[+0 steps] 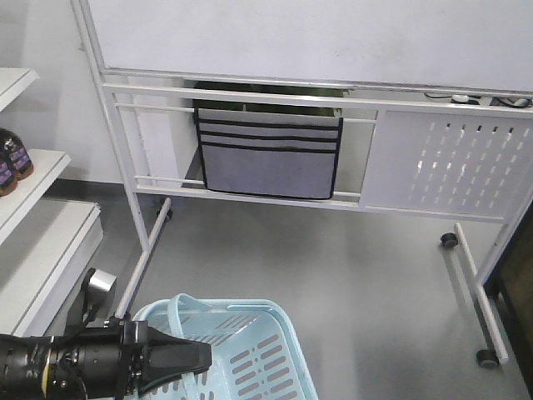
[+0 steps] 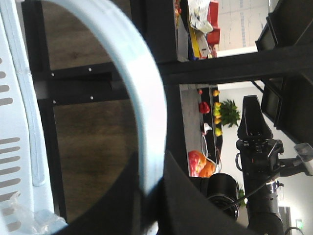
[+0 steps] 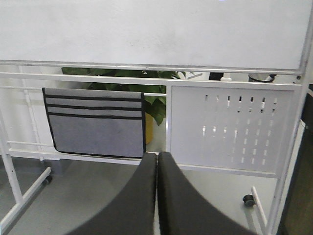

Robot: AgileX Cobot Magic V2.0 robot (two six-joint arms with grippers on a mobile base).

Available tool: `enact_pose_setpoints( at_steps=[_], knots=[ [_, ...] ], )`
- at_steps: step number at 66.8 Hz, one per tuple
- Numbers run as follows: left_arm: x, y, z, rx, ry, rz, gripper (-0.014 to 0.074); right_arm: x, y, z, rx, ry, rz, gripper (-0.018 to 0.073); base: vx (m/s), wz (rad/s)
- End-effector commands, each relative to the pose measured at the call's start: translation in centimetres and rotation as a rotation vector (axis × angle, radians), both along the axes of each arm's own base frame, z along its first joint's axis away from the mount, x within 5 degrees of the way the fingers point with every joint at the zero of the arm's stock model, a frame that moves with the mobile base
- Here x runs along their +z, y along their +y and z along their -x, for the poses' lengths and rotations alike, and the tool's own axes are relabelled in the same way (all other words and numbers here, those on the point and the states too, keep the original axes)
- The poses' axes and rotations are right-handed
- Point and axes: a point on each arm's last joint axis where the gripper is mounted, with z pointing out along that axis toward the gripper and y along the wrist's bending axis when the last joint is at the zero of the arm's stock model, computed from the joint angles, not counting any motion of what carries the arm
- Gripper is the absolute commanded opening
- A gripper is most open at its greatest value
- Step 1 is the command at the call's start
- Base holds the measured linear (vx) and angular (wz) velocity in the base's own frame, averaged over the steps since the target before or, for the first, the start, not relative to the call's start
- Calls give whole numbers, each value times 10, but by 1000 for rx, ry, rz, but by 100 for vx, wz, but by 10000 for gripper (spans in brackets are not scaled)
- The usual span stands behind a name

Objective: Place coke in basket with both arms
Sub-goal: 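Turn the base toward the white shelves holding the red Coca-Cola bottle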

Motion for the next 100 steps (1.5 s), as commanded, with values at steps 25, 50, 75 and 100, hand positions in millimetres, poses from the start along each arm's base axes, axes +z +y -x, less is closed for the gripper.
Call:
enact_pose_setpoints(
  at_steps=[25,50,75,100],
  knots=[
    [31,-5,3,-60,-74,246,-6,3,0,0,2,-74,8,-9,12,34],
    [31,-5,3,-60,-74,246,-6,3,0,0,2,-74,8,-9,13,35],
    [31,-5,3,-60,-74,246,-6,3,0,0,2,-74,8,-9,12,33],
    [31,-5,3,-60,-74,246,-6,3,0,0,2,-74,8,-9,8,30]
  ],
)
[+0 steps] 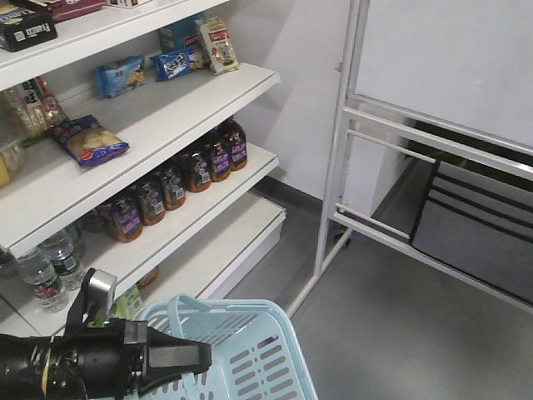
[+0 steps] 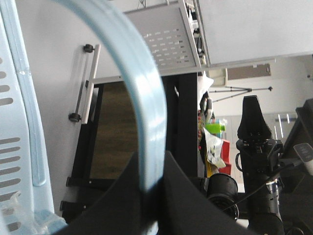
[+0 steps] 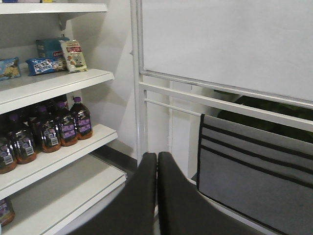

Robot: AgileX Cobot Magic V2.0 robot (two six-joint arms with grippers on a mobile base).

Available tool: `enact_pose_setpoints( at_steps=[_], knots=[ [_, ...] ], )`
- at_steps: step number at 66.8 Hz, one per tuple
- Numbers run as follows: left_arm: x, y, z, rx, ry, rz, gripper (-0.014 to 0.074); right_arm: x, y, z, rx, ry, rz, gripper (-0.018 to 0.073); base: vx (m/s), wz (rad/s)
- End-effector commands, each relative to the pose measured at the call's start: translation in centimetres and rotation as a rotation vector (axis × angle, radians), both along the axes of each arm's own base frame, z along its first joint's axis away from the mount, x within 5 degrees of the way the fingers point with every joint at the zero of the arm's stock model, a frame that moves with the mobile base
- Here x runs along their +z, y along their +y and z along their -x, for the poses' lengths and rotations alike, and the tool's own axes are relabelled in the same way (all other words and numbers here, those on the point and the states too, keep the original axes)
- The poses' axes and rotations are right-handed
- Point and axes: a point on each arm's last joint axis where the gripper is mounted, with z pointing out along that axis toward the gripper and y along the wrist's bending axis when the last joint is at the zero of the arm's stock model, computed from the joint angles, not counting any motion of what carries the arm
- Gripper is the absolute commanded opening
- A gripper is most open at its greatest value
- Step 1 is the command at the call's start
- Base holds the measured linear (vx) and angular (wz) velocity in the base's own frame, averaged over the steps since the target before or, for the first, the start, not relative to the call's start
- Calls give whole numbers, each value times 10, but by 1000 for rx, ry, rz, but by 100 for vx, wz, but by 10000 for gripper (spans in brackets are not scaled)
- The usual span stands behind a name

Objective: Place coke in basket with both arms
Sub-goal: 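Turn the base toward the white shelves holding the red Coca-Cola bottle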

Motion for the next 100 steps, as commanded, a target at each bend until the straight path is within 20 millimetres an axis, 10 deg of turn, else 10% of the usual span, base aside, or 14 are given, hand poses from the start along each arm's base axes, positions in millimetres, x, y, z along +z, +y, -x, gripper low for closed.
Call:
enact_pose_setpoints(
  at_steps=[1,100],
  knots=[
    [31,-5,3,-60,-74,246,-6,3,0,0,2,-74,8,-9,8,29],
    [30,-5,3,-60,-74,246,-6,3,0,0,2,-74,8,-9,7,39]
  ],
)
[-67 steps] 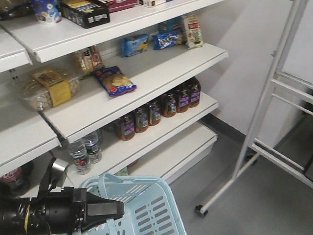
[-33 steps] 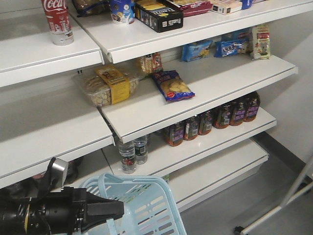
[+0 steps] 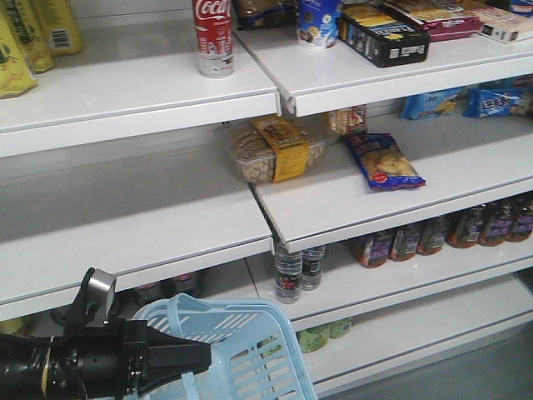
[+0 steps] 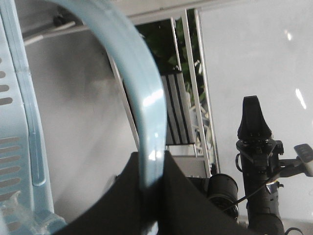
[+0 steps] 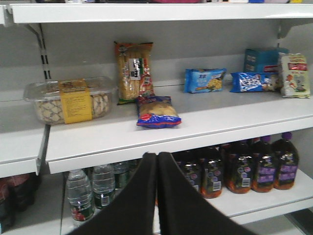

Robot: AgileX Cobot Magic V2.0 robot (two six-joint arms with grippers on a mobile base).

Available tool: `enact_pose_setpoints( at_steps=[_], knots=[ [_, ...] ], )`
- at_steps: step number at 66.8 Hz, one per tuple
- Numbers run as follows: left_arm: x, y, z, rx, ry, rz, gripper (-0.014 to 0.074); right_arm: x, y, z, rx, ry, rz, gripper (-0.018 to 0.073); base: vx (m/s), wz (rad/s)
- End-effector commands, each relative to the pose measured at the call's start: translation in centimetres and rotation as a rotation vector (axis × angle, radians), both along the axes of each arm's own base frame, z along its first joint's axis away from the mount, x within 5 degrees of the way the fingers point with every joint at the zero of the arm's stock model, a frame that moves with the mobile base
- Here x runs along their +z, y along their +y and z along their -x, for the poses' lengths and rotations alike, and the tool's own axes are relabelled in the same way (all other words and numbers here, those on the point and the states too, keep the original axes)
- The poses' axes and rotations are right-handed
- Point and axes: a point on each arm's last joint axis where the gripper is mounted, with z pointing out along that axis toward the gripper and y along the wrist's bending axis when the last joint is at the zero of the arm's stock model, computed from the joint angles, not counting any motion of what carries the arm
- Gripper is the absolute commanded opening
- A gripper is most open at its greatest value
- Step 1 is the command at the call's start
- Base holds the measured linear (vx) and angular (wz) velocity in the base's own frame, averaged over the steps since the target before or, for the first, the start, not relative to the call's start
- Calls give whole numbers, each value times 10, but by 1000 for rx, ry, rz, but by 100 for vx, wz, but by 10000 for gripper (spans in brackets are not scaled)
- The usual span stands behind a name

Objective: Place coke in basket with both arms
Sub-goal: 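Turn the base toward the white shelves holding the red Coca-Cola bottle, then drive up to the shelf, stopping with the Coca-Cola bottle ahead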

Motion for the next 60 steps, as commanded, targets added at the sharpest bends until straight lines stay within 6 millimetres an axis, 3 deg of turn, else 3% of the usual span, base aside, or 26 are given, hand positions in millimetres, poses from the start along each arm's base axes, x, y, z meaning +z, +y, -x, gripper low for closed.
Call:
enact_pose_setpoints(
  at_steps=[1,60],
  knots=[
    [30,-5,3,-60,-74,246,-6,3,0,0,2,-74,8,-9,5,41],
    [30,-5,3,-60,-74,246,-6,3,0,0,2,-74,8,-9,4,31]
  ],
)
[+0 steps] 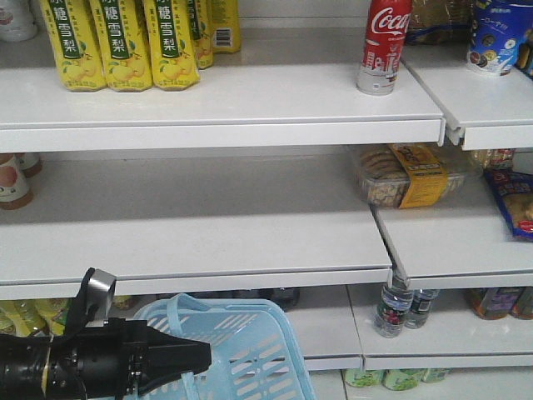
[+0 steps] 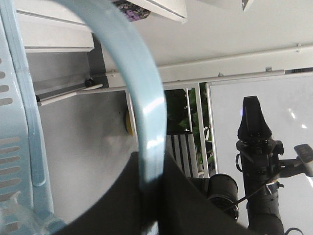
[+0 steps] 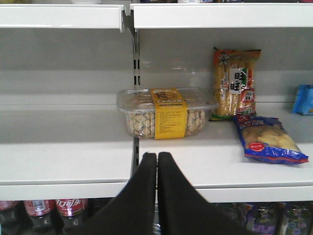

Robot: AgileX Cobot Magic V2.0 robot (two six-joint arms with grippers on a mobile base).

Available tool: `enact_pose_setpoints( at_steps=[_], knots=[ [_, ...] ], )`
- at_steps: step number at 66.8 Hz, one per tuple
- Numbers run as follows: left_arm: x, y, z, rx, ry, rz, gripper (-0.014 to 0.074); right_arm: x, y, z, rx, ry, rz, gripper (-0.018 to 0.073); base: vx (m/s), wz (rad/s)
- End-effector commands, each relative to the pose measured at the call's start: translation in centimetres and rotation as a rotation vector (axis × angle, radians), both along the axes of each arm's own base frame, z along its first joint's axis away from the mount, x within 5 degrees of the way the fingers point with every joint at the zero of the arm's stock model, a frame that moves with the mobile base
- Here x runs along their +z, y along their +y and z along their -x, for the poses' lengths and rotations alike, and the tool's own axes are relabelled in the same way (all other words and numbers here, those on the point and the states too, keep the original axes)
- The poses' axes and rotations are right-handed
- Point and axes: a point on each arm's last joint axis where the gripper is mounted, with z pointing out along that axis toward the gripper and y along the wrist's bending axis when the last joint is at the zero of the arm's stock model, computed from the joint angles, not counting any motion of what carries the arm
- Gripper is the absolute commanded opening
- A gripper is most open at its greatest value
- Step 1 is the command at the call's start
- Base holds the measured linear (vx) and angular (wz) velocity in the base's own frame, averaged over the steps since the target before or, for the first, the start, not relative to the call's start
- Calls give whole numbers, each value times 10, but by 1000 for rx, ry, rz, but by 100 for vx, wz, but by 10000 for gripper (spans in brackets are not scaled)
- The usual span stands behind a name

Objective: Place coke in basket with both arms
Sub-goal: 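Drive up to the shelf, stopping with the Coca-Cola bottle ahead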

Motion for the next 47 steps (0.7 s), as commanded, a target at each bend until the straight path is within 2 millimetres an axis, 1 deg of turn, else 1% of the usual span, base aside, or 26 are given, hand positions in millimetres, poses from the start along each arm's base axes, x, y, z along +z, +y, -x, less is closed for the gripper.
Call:
enact_pose_setpoints(
  at_steps=[1,20,47],
  knots=[
    [30,-5,3,-60,-74,246,-6,3,0,0,2,-74,8,-9,3,16],
    [30,-5,3,-60,-74,246,-6,3,0,0,2,-74,8,-9,2,13],
    [30,-5,3,-60,-74,246,-6,3,0,0,2,-74,8,-9,1,3]
  ],
)
